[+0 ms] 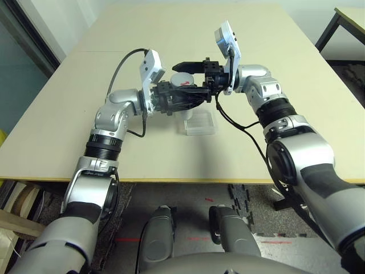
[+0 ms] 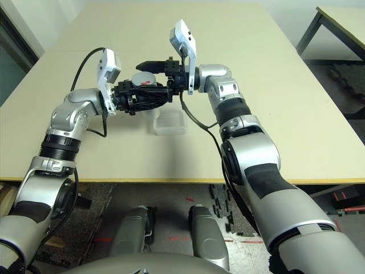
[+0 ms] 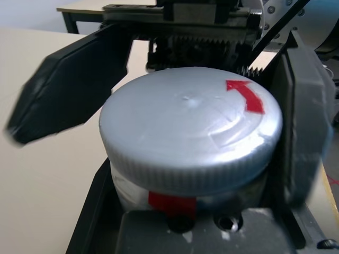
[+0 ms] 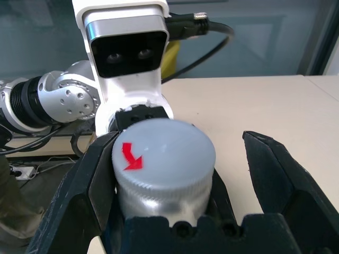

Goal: Pour the medicine from the bottle into the box.

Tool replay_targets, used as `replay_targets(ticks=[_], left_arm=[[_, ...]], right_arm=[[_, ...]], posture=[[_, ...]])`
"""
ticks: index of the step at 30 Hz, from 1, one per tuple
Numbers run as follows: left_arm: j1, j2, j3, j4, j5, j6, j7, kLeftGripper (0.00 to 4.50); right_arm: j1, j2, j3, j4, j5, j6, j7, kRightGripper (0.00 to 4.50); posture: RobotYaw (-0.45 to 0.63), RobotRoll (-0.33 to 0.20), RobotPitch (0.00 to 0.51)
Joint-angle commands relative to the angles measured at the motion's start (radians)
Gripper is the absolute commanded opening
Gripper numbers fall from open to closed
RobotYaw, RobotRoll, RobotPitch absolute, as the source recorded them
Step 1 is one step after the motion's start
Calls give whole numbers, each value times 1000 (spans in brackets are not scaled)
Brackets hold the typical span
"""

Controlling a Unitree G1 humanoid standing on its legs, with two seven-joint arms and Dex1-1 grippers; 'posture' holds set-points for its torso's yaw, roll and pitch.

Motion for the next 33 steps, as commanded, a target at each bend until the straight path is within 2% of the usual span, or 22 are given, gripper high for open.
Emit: replay_targets(ticks=[1, 10, 16, 24, 33], left_arm=[[23, 17, -6, -48, -16, -1, -43, 2716], [38, 19, 1, -69, -18, 11, -38, 2716], [39, 23, 4, -61, -15, 10, -38, 2716], [14, 11, -2, -23, -5, -4, -35, 2716], [-13, -20, -11, 23, 12, -32, -37, 2716]], right_arm=[[-11, -111, -54, 52, -6, 17, -55, 4500], [-13, -206, -62, 108, -35, -8, -53, 4500], [-9, -236, -49, 97, -54, -27, 13, 4500], [21, -178, -30, -37, -26, 33, 125, 4500], [68, -101, -13, -195, 1, 107, 117, 4500]], posture=[[-32, 0, 110], [-25, 0, 115], [-29, 0, 117], [-39, 0, 122], [-45, 0, 120]])
